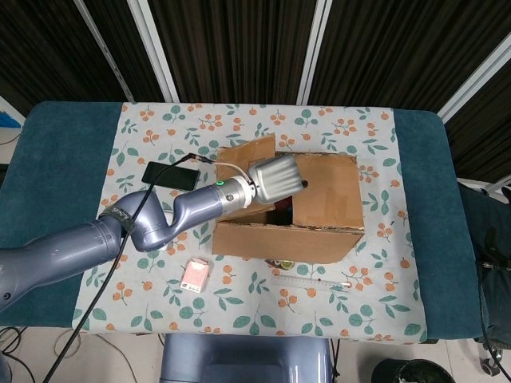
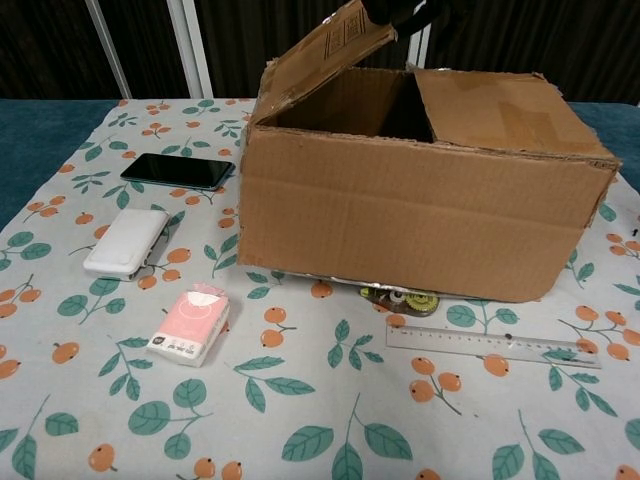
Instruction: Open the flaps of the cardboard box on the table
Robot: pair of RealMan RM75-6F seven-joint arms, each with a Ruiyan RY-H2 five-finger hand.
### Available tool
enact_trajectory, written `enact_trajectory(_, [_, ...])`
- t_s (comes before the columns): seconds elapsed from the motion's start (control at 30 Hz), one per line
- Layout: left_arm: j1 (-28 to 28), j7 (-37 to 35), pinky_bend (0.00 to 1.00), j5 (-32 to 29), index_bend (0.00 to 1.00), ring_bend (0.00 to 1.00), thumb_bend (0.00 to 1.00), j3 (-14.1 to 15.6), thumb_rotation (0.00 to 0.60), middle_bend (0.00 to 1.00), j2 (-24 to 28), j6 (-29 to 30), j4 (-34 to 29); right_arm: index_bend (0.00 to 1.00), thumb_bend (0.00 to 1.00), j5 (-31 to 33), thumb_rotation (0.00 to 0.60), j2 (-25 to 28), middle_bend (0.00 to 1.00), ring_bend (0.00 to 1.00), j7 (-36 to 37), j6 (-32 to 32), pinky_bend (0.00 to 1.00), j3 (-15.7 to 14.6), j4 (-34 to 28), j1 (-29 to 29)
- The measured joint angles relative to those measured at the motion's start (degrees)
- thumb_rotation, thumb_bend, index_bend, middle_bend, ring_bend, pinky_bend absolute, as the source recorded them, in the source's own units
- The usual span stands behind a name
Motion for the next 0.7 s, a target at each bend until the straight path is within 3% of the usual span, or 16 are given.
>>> enact_trajectory(0.7, [2.52,2.04,0.51,-1.12,0.31,0.5,1.0,0.5,0.6,0.51,13.98,-0.04,-12.26,0.13,0.64,-0.58,0.6,-0.28,0.0,0.01,0.57,0.5,0.21,0.33,0.09,-0.23])
